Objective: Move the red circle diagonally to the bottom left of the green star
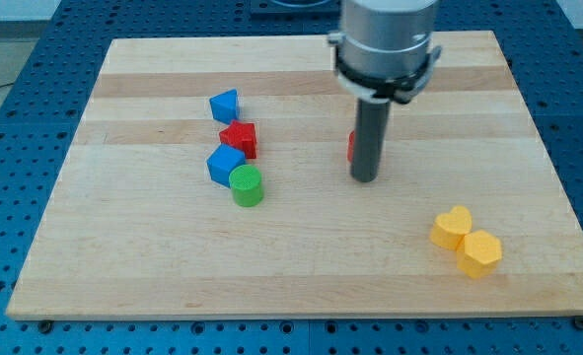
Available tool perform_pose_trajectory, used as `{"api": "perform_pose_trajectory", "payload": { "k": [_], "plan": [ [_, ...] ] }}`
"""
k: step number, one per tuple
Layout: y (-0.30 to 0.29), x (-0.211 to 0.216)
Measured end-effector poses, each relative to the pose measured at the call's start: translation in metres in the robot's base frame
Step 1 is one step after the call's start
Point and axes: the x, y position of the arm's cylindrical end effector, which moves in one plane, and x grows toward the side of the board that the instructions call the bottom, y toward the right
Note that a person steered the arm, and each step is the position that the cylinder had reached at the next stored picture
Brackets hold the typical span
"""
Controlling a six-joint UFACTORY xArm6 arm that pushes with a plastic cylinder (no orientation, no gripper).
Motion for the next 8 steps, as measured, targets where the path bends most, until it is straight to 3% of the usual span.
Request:
{"api": "perform_pose_trajectory", "payload": {
  "k": [1, 2, 3, 4, 5, 7, 8],
  "plan": [
    [0.024, -0.021],
    [-0.001, -0.057],
    [0.002, -0.034],
    [-0.067, -0.036],
    [-0.073, -0.061],
    [-0.073, -0.061],
    [-0.036, -0.079]
  ]
}}
